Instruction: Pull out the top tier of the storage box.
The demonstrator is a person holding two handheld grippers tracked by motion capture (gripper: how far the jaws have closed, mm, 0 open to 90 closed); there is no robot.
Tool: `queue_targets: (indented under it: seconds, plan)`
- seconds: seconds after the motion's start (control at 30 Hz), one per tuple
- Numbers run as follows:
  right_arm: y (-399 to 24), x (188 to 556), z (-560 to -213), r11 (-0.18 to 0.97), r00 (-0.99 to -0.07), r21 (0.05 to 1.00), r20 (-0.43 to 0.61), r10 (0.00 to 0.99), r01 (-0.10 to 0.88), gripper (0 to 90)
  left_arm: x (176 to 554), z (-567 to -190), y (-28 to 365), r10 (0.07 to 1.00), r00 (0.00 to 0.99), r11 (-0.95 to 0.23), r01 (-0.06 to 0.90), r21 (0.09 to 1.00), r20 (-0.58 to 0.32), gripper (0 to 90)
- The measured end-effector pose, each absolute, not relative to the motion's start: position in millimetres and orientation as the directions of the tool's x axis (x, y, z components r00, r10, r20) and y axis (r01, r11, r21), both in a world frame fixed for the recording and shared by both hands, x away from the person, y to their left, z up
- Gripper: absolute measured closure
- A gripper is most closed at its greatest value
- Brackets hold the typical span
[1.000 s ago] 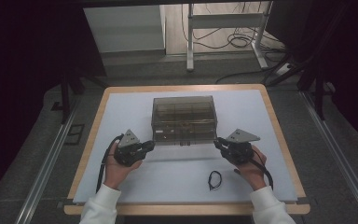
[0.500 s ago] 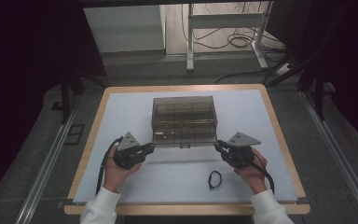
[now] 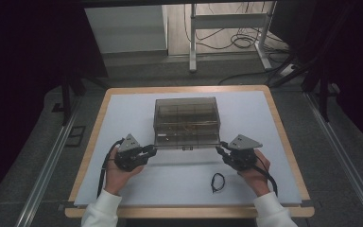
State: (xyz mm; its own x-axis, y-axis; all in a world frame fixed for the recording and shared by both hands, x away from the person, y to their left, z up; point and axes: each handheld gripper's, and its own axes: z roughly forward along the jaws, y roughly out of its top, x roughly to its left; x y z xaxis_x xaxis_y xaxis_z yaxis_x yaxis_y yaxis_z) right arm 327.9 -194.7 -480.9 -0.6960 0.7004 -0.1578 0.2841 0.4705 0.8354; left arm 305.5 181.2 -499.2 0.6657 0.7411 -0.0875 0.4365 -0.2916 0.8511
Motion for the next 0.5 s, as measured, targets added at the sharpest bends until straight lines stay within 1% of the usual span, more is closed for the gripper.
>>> queue_targets:
  seconds: [0.13, 0.2, 0.27, 0.33, 0.5]
  plan:
    - [-193.5, 327.9, -480.6, 0.47, -0.7, 0.836, -0.156, 0.697, 0.282, 61.9, 305.2, -498.8, 183.3, 0.746, 0.661, -0.294, 0.432, 0.853, -0.077, 64.4]
    - [-193.5, 327.4, -480.2, 0.472, -0.699, 0.836, -0.161, 0.697, 0.279, 56.6, 304.1, -498.0, 184.4, 0.75, 0.656, -0.288, 0.433, 0.854, -0.079, 58.5]
    - [-194.0, 326.2, -479.5, 0.465, -0.694, 0.839, -0.155, 0.703, 0.283, 53.3, 303.7, -497.7, 185.3, 0.75, 0.657, -0.287, 0.431, 0.855, -0.079, 54.1]
    - [-195.3, 325.2, -478.4, 0.452, -0.691, 0.845, -0.145, 0.708, 0.287, 51.0, 301.6, -497.0, 187.8, 0.745, 0.661, -0.276, 0.429, 0.86, -0.09, 52.0]
    - [-198.2, 324.5, -475.9, 0.434, -0.685, 0.85, -0.127, 0.717, 0.298, 48.5, 300.2, -497.1, 188.3, 0.744, 0.662, -0.278, 0.432, 0.858, -0.092, 49.9]
